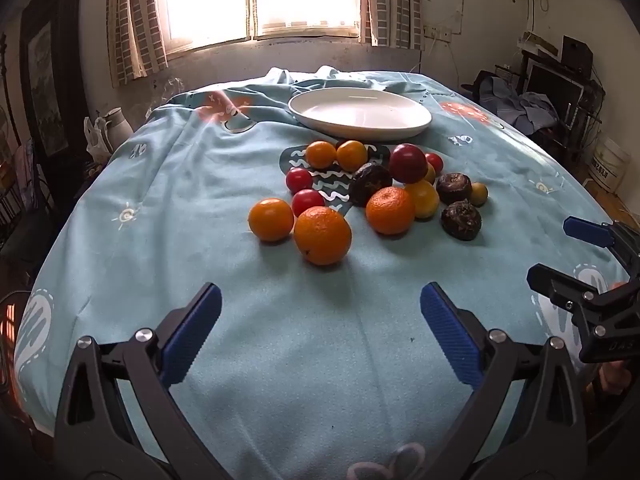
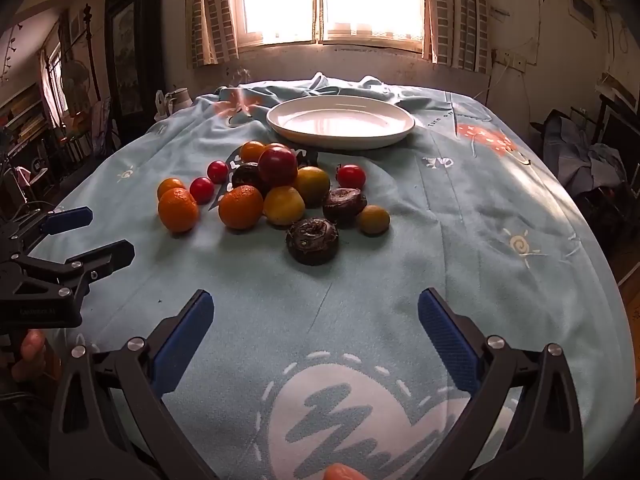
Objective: Organize fruits
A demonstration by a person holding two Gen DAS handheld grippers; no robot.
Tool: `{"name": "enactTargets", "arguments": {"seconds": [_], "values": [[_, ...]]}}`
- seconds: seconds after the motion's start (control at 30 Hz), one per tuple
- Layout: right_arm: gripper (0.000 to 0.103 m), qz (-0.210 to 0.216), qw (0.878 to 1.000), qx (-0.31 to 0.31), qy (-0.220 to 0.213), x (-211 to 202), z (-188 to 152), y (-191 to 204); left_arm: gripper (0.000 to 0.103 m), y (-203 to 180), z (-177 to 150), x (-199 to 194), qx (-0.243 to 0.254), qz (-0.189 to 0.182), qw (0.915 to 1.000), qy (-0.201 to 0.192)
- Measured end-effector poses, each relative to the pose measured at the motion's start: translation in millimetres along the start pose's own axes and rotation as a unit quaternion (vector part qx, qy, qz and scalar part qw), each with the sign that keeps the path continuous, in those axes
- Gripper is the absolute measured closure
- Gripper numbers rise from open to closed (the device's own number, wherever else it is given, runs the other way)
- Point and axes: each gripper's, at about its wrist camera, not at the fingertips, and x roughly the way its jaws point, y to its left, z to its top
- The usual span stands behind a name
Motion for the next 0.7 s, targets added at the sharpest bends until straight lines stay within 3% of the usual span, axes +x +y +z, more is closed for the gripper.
{"name": "enactTargets", "arguments": {"seconds": [0.7], "values": [[0.001, 0.002, 1.000, 0.003, -0.003, -1.8, 0.5, -0.5, 0.002, 0.3, 0.4, 1.1, -0.002, -0.001, 1.0000, 0.001]]}}
